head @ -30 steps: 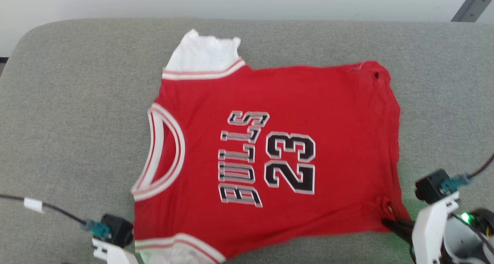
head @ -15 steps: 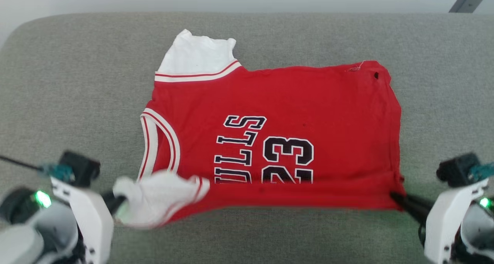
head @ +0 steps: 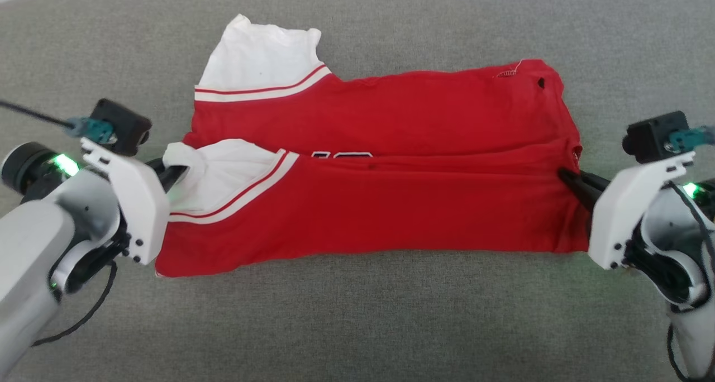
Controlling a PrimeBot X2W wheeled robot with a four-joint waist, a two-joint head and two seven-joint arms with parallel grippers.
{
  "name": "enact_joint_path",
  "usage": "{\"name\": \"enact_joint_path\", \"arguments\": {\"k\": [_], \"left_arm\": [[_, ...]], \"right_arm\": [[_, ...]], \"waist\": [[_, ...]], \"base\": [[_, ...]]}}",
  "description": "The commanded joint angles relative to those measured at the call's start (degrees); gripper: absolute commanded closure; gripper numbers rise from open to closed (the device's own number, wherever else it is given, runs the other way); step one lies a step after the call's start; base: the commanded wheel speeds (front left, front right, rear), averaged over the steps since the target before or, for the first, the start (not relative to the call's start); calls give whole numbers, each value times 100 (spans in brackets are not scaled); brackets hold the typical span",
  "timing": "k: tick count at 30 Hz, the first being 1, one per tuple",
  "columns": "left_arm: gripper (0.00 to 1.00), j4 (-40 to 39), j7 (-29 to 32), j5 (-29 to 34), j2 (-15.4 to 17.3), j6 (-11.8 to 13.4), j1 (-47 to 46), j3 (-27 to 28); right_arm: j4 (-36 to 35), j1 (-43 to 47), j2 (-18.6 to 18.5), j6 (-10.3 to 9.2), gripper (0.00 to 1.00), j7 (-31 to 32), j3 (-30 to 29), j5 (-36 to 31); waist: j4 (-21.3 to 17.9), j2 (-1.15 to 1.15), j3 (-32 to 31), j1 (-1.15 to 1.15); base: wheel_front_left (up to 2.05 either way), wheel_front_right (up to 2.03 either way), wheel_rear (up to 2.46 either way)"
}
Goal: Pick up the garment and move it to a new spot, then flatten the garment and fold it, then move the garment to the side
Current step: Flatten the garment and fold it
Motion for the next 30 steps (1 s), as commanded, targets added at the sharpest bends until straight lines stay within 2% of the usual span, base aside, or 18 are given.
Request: {"name": "enact_joint_path", "arguments": {"k": [1,5,9,11,12,13,14,15,20,23,27,30], "left_arm": [[100,358,-3,93,-164,-143,-170,-71],[100,1304,-155,208,-627,-486,-483,-187],[100,2085,-258,86,-986,-690,-635,-298],[100,2457,-261,13,-1113,-739,-691,-312],[100,2612,-227,-66,-1155,-760,-694,-303],[79,2733,-210,-144,-1200,-767,-692,-294],[36,2815,-239,-223,-1228,-772,-722,-262],[0,2886,-238,-310,-1239,-785,-746,-227],[0,2778,-54,-467,-1106,-814,-746,-242],[0,2506,5,-544,-926,-739,-614,-200],[0,1876,138,-698,-619,-486,-349,-118],[0,1232,337,-949,-355,-150,-48,-56]], "right_arm": [[271,-167,41,-2,100,-77,44,-89],[919,-513,146,-2,100,-265,255,-130],[1440,-787,218,-2,100,-451,509,-103],[1630,-865,245,-2,79,-506,645,-43],[1703,-896,251,-2,62,-531,680,-12],[1818,-922,255,-2,40,-527,643,18],[1868,-950,244,-2,0,-517,656,26],[1851,-972,223,-2,0,-533,717,65],[1587,-863,85,-2,0,-804,713,243],[1265,-677,-59,-2,0,-1059,643,290],[813,-354,-127,-2,0,-1424,390,211],[466,-80,-57,-1,0,-1712,127,84]], "waist": [[-17,0,74,0],[-51,0,196,0],[-92,0,263,0],[-111,0,274,0],[-118,0,269,0],[-125,0,255,0],[-127,0,240,0],[-126,0,220,0],[-87,0,68,0],[-48,0,-40,0],[-24,0,-150,0],[-43,0,-189,0]], "base": [[0,0,0],[0,0,0],[0,0,0],[0,0,0],[0,0,0],[0,0,0],[0,0,0],[0,0,0],[0,0,0],[0,0,0],[0,0,0],[0,0,0]]}}
